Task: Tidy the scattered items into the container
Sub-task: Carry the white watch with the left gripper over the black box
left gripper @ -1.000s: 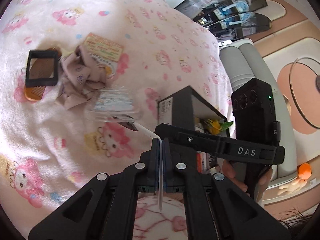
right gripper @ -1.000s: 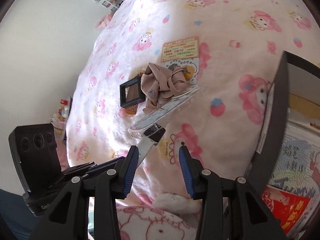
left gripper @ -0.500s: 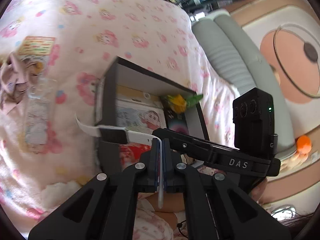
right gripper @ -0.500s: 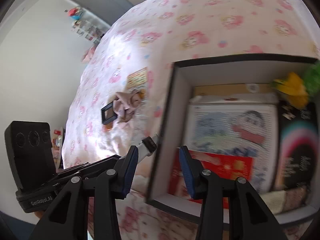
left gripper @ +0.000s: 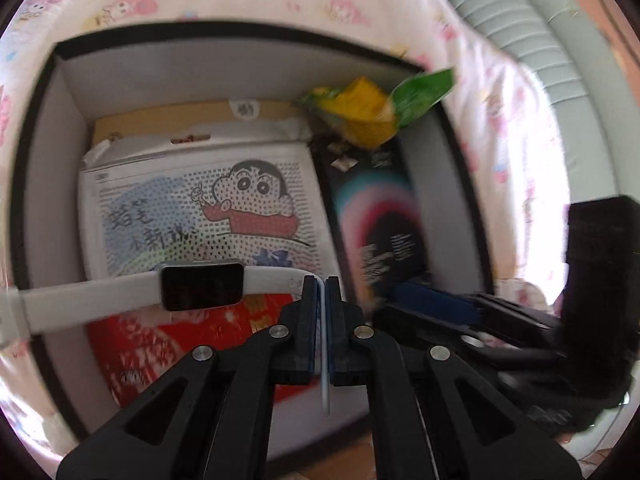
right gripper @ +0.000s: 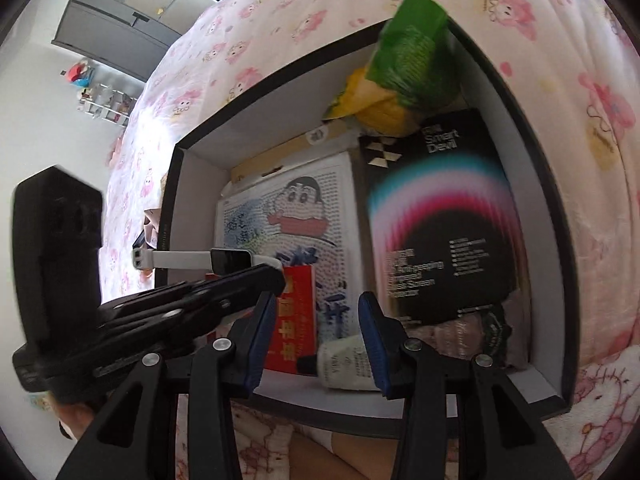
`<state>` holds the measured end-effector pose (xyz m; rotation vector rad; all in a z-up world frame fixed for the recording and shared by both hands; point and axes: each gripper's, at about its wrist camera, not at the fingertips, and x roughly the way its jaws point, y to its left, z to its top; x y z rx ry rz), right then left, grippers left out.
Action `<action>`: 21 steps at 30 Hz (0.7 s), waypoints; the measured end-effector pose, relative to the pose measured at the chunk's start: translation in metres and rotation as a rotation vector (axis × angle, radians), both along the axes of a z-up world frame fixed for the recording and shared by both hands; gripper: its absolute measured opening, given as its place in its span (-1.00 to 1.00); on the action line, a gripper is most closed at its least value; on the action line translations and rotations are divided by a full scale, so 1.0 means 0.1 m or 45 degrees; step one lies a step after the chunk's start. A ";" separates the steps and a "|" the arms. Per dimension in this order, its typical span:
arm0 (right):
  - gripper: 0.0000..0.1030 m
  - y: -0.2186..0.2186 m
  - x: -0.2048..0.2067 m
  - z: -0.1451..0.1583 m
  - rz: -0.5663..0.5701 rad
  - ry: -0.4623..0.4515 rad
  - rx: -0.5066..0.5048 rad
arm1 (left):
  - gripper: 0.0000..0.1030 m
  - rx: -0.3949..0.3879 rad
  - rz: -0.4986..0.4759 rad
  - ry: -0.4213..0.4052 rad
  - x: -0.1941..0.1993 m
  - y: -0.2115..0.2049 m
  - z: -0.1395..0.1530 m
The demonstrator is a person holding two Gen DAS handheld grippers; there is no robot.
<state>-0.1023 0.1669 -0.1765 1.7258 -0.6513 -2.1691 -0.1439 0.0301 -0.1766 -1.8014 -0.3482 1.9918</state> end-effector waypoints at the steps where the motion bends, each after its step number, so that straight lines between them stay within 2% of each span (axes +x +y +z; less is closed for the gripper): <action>1: -0.25 0.02 0.00 0.00 0.001 0.005 0.022 | -0.96 0.014 -0.004 -0.029 -0.03 0.01 -0.05; 4: -0.25 0.03 -0.05 0.01 0.007 0.008 0.025 | -0.94 0.047 -0.022 -0.047 -0.11 0.04 -0.09; 6: -0.23 0.01 -0.07 0.02 0.013 0.008 0.041 | -0.78 0.122 -0.002 -0.031 -0.13 -0.01 -0.05; 8: -0.22 -0.01 -0.09 0.01 0.029 0.009 0.048 | -0.47 0.231 0.015 -0.010 -0.11 -0.09 0.00; 11: -0.22 -0.02 -0.11 -0.02 0.010 0.006 0.068 | -0.38 0.305 0.054 0.052 -0.06 -0.26 0.08; 16: -0.22 0.00 -0.15 -0.02 -0.023 0.023 0.095 | -0.38 0.246 0.172 0.102 0.01 -0.54 0.12; 17: -0.22 0.00 -0.15 -0.02 0.032 0.021 0.092 | -0.38 0.234 0.189 0.103 0.02 -0.58 0.11; 21: -0.22 0.04 -0.13 -0.02 0.013 0.014 0.067 | -0.38 0.177 0.220 0.106 0.00 -0.67 0.11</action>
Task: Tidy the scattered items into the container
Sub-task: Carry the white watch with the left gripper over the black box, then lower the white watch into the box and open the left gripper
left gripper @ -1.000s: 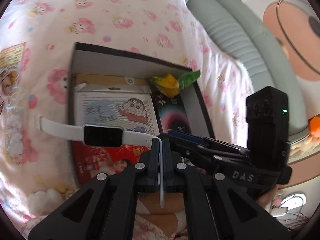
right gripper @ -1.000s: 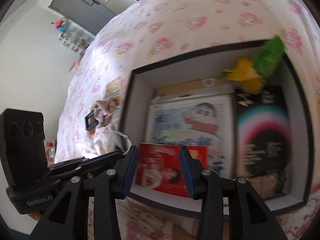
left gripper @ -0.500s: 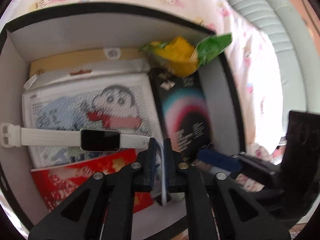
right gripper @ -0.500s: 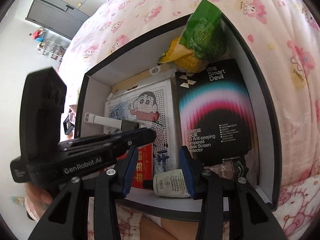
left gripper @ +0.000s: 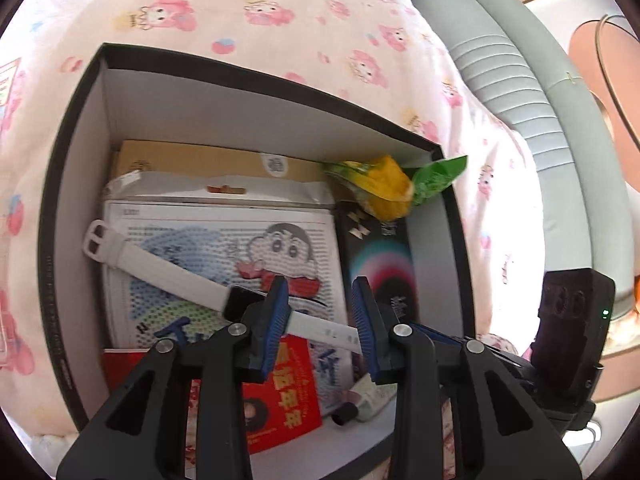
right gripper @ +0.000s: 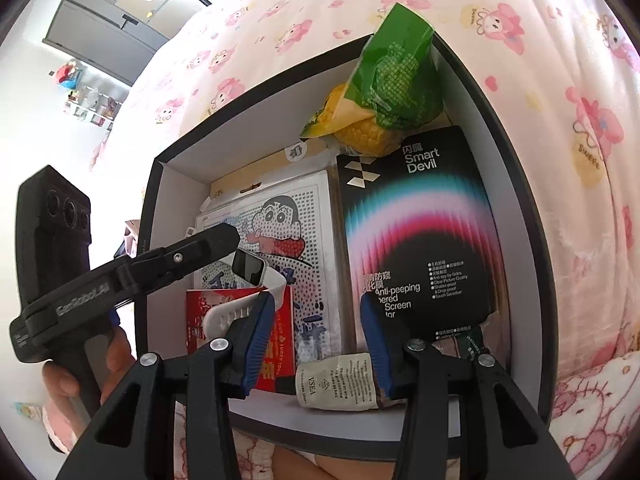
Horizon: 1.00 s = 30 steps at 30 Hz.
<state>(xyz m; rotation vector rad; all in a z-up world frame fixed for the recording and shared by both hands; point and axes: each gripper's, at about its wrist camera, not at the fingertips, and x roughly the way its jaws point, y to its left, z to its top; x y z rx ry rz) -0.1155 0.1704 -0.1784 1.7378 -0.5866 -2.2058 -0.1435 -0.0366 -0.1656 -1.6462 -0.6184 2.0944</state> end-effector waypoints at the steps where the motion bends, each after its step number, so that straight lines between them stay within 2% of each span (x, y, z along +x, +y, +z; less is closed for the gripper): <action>1: -0.22 0.04 0.01 0.01 -0.024 0.005 -0.012 | -0.38 -0.019 0.002 0.000 -0.01 -0.02 0.01; 5: -0.22 0.18 -0.01 0.08 -0.108 0.044 0.016 | -0.38 -0.042 0.015 -0.021 0.01 -0.08 -0.02; 13: -0.22 0.15 0.00 0.19 -0.076 0.081 0.016 | -0.38 -0.095 0.035 0.017 -0.03 -0.06 -0.07; 18: -0.21 0.31 0.10 0.35 -0.223 0.195 0.025 | -0.38 -0.144 0.034 -0.014 -0.16 0.12 -0.15; 23: -0.21 0.18 0.03 0.20 -0.051 0.103 0.021 | -0.35 -0.164 0.072 -0.031 -0.22 0.10 -0.18; 25: -0.21 0.05 -0.02 0.04 0.043 0.012 -0.036 | -0.31 -0.183 0.082 -0.079 -0.29 0.09 -0.21; 27: -0.21 -0.08 -0.09 -0.12 0.126 -0.093 -0.038 | -0.31 -0.241 0.091 -0.134 -0.32 0.08 -0.26; 30: -0.21 -0.24 -0.17 -0.25 0.219 -0.152 0.031 | -0.31 -0.190 0.096 -0.168 -0.27 0.00 -0.31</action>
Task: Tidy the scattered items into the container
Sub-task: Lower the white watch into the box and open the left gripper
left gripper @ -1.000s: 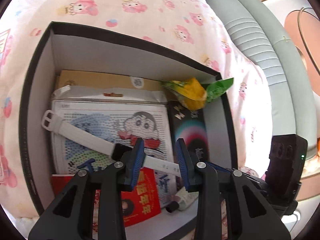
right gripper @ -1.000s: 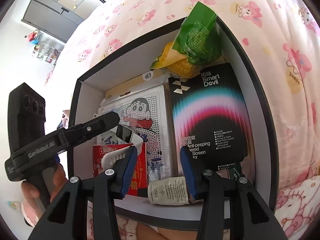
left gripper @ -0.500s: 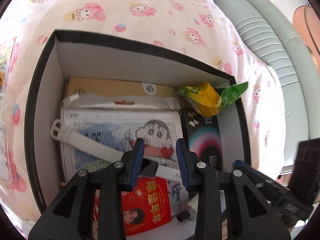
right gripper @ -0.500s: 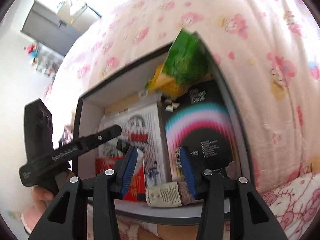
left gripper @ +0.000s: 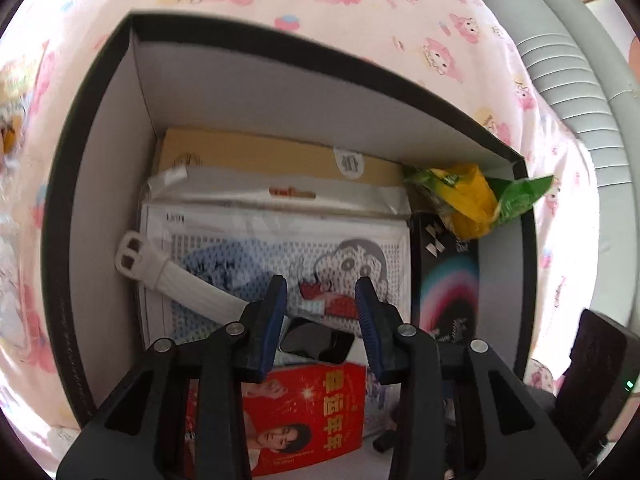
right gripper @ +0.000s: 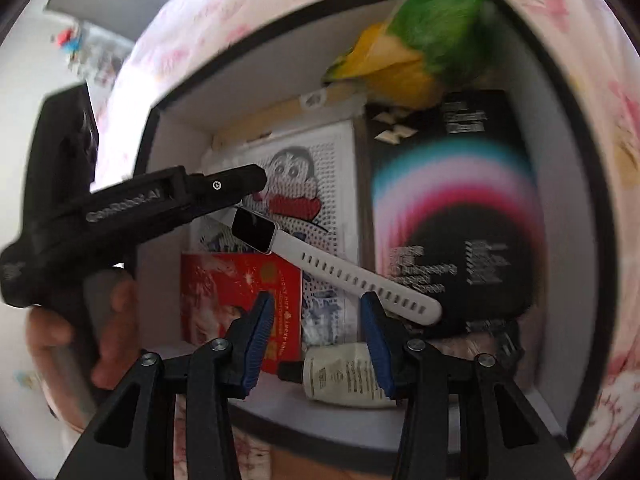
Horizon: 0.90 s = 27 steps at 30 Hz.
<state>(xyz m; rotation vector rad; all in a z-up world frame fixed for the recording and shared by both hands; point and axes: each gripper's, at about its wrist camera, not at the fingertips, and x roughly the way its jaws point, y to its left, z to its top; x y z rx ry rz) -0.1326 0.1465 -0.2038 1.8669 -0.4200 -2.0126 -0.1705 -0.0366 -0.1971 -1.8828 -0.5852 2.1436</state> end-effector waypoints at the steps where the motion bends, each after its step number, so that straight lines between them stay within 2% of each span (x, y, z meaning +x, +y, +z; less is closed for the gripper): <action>1: -0.21 -0.03 -0.02 -0.03 0.022 -0.009 0.021 | -0.31 0.014 0.004 -0.003 0.03 -0.03 0.01; 5: -0.22 -0.07 -0.14 -0.09 0.041 -0.059 0.024 | -0.20 0.079 -0.012 0.036 0.12 -0.10 0.12; 9: -0.21 -0.01 -0.20 0.03 -0.016 0.023 0.087 | -0.12 0.191 -0.008 -0.009 0.14 -0.14 0.07; 11: -0.21 0.01 -0.20 0.11 -0.038 0.091 0.136 | -0.12 0.167 -0.011 0.004 0.13 -0.13 0.08; 15: -0.21 0.05 -0.18 0.20 -0.031 0.115 0.085 | -0.12 0.035 -0.017 0.116 0.08 -0.10 0.21; 19: -0.21 0.13 -0.27 0.25 -0.079 0.179 0.184 | -0.12 0.007 -0.011 0.142 -0.03 -0.13 0.21; 21: -0.21 0.14 -0.35 0.20 -0.090 0.174 0.232 | -0.12 -0.049 -0.016 0.099 -0.07 -0.11 0.14; 23: -0.21 0.12 -0.40 0.13 -0.087 0.146 0.265 | -0.12 -0.055 -0.021 0.030 -0.06 -0.12 0.03; 25: -0.21 0.12 -0.40 0.07 -0.080 0.130 0.259 | -0.12 -0.020 -0.029 0.019 -0.02 -0.14 0.04; 27: -0.21 0.12 -0.37 0.05 -0.078 0.136 0.269 | -0.07 0.120 -0.032 -0.050 0.07 -0.19 0.01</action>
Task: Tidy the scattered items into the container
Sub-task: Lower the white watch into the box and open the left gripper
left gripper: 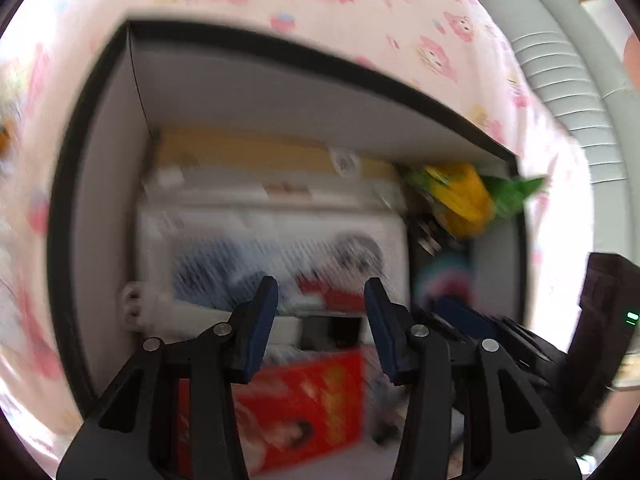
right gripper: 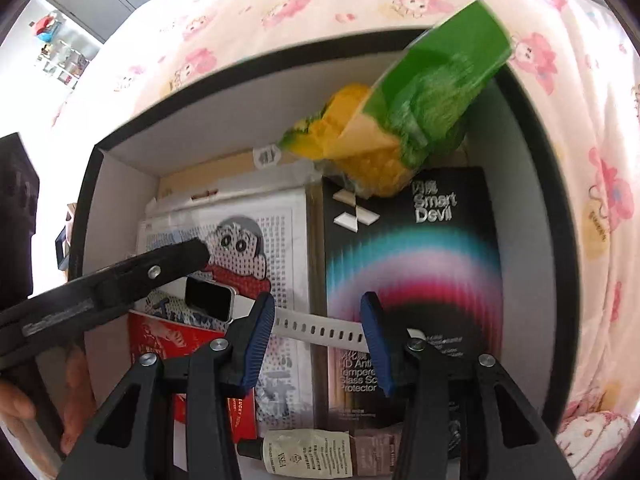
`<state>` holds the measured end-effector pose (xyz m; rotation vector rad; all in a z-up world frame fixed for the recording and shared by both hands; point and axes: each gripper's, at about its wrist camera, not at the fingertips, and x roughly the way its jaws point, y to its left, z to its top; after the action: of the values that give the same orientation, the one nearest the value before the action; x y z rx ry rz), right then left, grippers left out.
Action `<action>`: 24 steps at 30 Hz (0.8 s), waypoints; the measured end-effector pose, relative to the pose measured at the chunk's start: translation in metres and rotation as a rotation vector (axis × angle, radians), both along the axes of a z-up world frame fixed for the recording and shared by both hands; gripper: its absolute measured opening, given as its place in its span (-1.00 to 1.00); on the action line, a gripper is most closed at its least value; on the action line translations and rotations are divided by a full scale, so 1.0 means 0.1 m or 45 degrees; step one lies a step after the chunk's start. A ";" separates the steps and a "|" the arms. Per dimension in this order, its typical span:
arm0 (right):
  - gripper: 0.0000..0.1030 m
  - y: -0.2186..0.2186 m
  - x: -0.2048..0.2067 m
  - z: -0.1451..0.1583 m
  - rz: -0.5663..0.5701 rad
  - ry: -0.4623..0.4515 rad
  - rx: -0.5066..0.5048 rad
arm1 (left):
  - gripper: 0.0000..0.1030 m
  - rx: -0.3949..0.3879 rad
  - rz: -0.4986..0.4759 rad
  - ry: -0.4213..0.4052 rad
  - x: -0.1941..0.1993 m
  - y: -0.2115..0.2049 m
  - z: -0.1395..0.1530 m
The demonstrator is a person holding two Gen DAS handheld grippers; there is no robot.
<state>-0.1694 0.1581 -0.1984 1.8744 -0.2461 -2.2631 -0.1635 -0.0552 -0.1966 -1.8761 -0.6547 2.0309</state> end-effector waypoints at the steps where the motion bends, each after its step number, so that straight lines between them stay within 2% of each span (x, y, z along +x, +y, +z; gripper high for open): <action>1: -0.21 0.00 0.01 0.01 -0.001 0.006 0.018 | -0.06 0.075 -0.001 -0.027 0.04 -0.02 -0.04; 3: -0.21 0.03 0.04 0.04 -0.011 0.018 0.018 | -0.06 0.113 -0.014 -0.018 0.11 -0.03 -0.04; 6: -0.21 0.09 0.08 0.09 -0.039 0.055 0.034 | -0.06 0.044 -0.017 0.030 0.11 -0.04 0.02; 8: -0.21 0.09 0.09 0.08 -0.042 0.066 0.053 | -0.06 0.030 -0.009 0.024 0.09 -0.05 0.01; 10: -0.19 0.09 0.11 0.00 -0.024 0.003 -0.007 | -0.06 0.058 -0.013 -0.010 0.10 -0.06 -0.03; 13: -0.19 0.10 0.14 0.01 -0.006 0.012 -0.006 | -0.05 0.120 -0.017 -0.050 0.20 -0.09 -0.06; 16: -0.19 0.21 0.20 0.03 -0.038 -0.013 -0.080 | -0.05 0.142 -0.018 -0.031 0.29 -0.12 -0.02; 18: -0.19 0.28 0.24 0.08 -0.065 0.030 -0.060 | -0.05 0.126 -0.001 -0.009 0.27 -0.17 0.02; 20: -0.19 0.31 0.27 0.11 -0.063 0.075 -0.013 | -0.05 0.157 0.009 -0.025 0.26 -0.20 0.00; 22: -0.19 0.32 0.25 0.02 -0.042 0.014 -0.049 | -0.03 0.172 -0.009 -0.046 0.26 -0.19 -0.03; 24: -0.17 0.35 0.27 -0.02 -0.045 0.012 -0.064 | -0.03 0.175 -0.024 -0.063 0.28 -0.17 -0.07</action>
<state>-0.1423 0.1932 -0.2000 1.8479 -0.3345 -2.2662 -0.1357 -0.0722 -0.2033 -1.8509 -0.7656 1.8828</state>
